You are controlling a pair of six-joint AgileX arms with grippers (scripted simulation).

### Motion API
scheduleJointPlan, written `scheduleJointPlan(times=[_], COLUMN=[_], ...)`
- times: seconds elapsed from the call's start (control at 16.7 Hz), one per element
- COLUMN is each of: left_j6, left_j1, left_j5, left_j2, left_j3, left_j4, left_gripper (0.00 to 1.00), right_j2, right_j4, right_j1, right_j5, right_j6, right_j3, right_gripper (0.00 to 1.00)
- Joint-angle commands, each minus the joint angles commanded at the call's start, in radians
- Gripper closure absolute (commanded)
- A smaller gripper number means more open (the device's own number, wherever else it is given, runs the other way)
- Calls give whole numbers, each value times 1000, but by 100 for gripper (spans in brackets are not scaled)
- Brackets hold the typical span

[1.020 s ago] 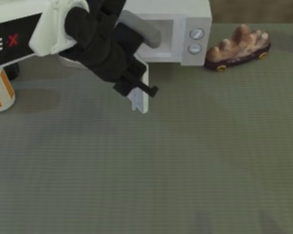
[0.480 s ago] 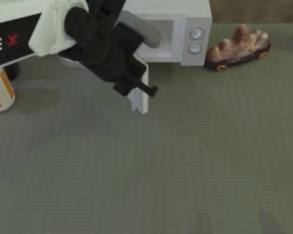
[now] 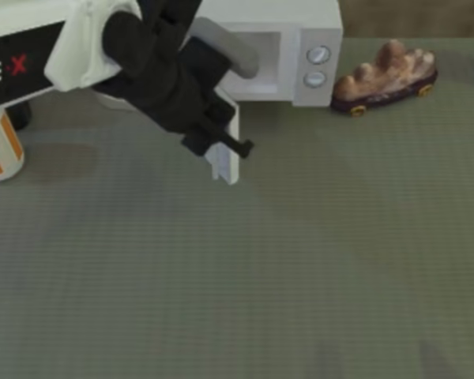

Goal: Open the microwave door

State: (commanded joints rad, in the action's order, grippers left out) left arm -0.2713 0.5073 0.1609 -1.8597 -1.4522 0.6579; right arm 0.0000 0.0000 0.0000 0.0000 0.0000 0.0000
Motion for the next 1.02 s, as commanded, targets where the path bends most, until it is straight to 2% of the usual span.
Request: scheduleJointPlan(times=[0.42, 1.02], left_j6=[-161, -167], left_j1=[-63, -66], left_j5=[79, 82], left_j2=[39, 41], left_j3=[42, 44], left_j4=[25, 26], left_gripper=[100, 100], right_j2=[0, 0], right_j4=[0, 0], right_j1=[0, 0], right_j5=[0, 0], right_j6=[0, 0], right_j3=[0, 0], right_gripper=[0, 0])
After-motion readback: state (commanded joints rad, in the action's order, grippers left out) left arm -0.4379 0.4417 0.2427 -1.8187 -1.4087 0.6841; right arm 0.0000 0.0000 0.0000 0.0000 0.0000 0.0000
